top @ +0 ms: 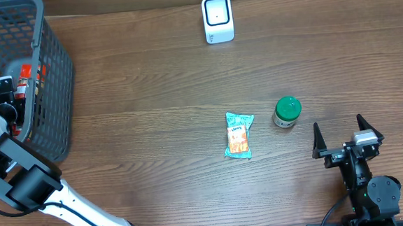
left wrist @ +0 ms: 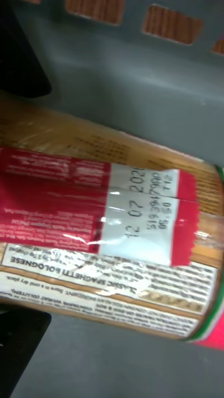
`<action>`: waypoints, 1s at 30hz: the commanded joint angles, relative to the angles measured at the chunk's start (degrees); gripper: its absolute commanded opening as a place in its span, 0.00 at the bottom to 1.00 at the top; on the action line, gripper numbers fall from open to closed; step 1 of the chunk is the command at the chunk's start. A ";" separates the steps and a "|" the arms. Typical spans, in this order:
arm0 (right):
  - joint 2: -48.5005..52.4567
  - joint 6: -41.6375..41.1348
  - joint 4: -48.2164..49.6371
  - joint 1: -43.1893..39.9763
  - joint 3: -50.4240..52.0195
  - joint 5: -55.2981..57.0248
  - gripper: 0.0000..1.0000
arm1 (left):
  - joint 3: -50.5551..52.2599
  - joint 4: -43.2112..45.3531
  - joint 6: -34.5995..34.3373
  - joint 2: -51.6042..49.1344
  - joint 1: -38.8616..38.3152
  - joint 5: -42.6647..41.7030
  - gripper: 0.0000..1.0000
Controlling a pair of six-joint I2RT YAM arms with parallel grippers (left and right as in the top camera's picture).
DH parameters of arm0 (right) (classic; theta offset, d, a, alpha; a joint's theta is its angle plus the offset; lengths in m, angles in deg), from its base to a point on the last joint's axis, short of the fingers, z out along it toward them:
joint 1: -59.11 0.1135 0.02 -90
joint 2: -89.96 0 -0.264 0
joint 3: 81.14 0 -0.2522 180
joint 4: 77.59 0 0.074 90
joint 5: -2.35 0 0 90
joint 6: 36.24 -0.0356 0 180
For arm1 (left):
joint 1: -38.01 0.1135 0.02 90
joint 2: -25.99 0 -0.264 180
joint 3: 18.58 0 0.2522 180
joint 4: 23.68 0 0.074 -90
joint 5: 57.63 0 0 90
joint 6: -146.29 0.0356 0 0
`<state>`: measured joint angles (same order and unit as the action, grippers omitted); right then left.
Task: Scan the item barcode
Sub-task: 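Grasp the red-and-white pasta pack with the left gripper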
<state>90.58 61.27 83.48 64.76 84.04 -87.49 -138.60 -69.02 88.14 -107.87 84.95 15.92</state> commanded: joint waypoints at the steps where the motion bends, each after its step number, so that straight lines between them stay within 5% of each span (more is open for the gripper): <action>1: -0.46 0.04 0.37 -0.26 0.61 -0.31 1.00 | -0.90 -0.94 -0.57 -2.64 0.39 1.27 0.97; 6: -0.46 0.04 0.37 -0.26 0.61 -0.28 1.00 | -0.72 -3.82 -0.57 -7.02 0.39 1.99 0.89; 9: -0.46 0.04 0.37 -0.26 0.61 -0.28 1.00 | -0.72 -4.44 -0.59 -8.26 0.22 1.84 0.55; 11: -0.46 0.04 0.35 -0.26 0.61 -0.31 1.00 | -0.87 -4.33 -0.59 -7.72 -0.09 1.86 0.44; 23: -0.46 0.04 0.35 -0.26 0.61 -0.31 1.00 | -10.38 -4.59 -3.82 11.28 -1.92 2.08 0.29; 30: -0.46 0.04 0.37 -0.26 0.61 -0.31 1.00 | -13.55 -1.77 -5.86 25.22 -2.40 2.03 0.29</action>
<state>90.58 61.24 83.50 64.76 84.04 -87.47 -148.13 -72.67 85.00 -94.67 82.98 18.30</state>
